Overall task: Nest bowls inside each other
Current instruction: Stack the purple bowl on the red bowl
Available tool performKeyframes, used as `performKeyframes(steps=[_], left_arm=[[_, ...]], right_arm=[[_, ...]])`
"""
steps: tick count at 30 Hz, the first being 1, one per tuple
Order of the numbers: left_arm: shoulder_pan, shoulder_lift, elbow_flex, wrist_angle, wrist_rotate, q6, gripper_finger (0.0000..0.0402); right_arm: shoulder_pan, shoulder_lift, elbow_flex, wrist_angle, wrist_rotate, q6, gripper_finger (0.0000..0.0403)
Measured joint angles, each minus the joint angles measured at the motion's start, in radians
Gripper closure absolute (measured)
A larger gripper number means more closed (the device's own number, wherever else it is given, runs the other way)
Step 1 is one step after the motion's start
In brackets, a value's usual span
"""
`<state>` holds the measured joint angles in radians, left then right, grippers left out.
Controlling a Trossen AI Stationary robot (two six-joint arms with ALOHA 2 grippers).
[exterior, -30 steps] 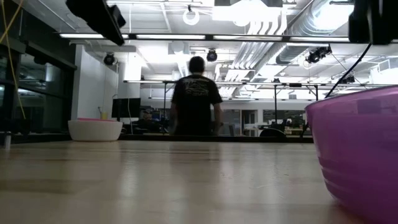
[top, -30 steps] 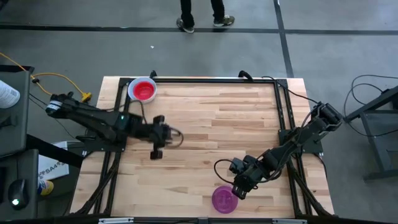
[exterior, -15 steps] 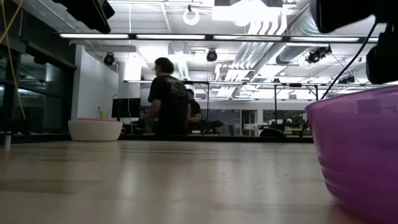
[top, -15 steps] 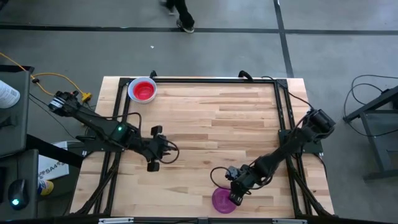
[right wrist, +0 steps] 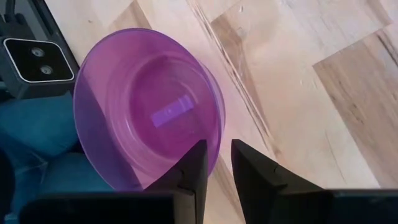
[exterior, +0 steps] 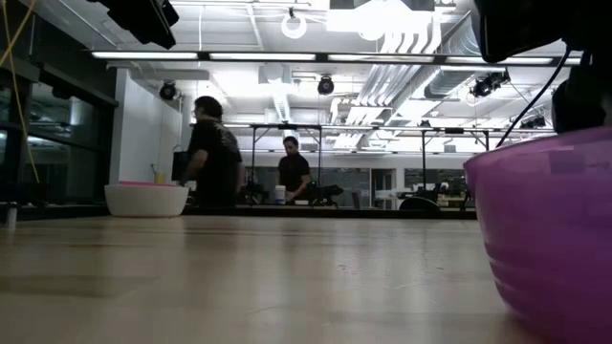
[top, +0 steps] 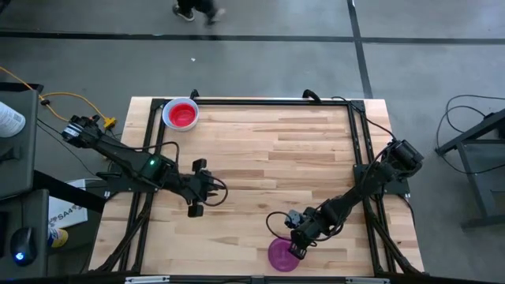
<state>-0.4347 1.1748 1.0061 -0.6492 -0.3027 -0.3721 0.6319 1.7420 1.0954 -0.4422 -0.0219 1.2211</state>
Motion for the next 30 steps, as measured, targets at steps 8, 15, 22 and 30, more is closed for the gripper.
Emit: performKeyframes(steps=[8,15,22,30], left_arm=[[0.000,0.000,0.000,-0.003,0.001,0.000,0.0330],[0.000,0.000,0.000,-0.003,0.001,0.000,0.0330],[0.000,0.000,0.000,-0.003,0.003,0.000,0.0329],[0.000,0.000,0.000,-0.002,0.003,0.000,0.0329]], right_arm=[[0.000,0.000,0.000,-0.004,0.019,-0.020,0.0339],[0.000,0.000,0.000,-0.004,0.019,-0.021,0.0339],[0.001,0.000,0.000,-0.003,0.019,-0.022,0.0339],[0.001,0.017,0.001,0.020,0.020,-0.048,0.0319]])
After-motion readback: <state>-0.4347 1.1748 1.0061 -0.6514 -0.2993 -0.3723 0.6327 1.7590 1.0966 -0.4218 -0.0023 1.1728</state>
